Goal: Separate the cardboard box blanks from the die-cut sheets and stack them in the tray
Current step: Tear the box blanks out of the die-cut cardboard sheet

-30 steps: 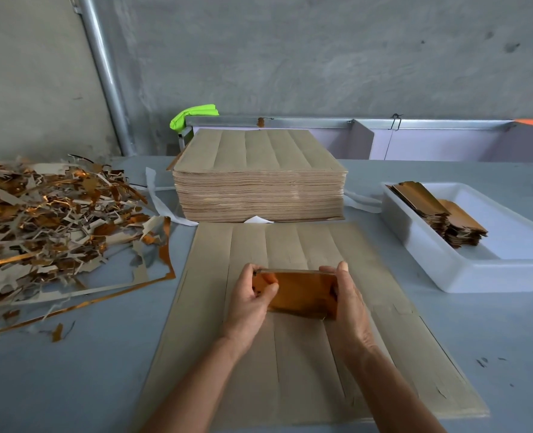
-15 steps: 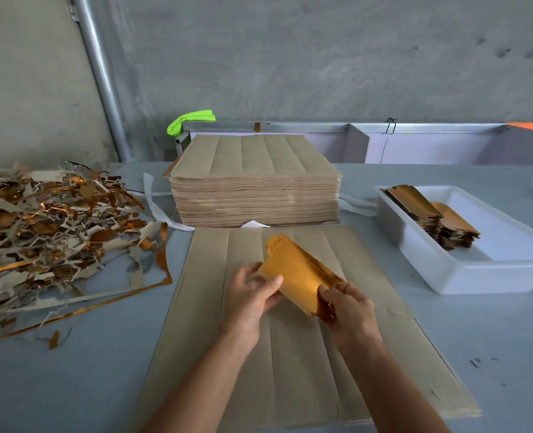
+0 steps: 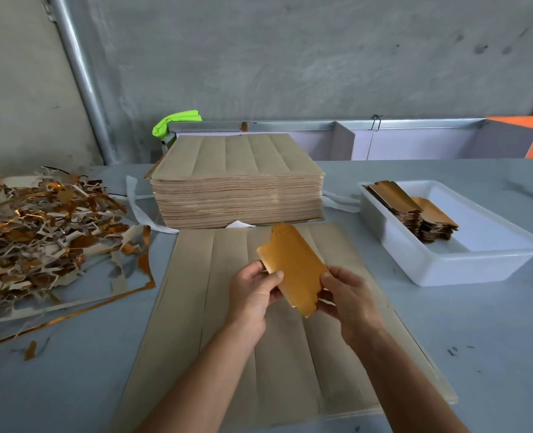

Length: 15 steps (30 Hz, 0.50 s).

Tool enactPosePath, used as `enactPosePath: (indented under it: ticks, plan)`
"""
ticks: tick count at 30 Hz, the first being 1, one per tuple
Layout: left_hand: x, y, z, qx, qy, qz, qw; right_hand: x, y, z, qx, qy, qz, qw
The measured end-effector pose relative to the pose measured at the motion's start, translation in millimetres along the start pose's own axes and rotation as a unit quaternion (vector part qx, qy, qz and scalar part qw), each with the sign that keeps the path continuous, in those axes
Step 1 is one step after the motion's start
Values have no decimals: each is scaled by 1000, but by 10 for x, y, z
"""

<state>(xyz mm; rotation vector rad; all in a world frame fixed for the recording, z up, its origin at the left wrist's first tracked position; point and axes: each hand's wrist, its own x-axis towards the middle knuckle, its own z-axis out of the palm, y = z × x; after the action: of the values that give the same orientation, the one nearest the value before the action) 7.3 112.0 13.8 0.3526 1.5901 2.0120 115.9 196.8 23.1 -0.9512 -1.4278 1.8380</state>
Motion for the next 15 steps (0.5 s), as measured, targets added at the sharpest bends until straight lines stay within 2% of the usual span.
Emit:
enactPosePath:
  ticks: [3, 9, 15]
  plan:
    - [-2, 28, 119, 12, -5, 8, 1000, 11, -19, -87, -3, 22, -5, 1000]
    - [27, 27, 523, -36, -44, -22, 998, 136, -172, -387, 78, 61, 35, 994]
    - [144, 73, 1058, -8, -48, -13, 999, 289, -488, -771, 86, 82, 22, 993]
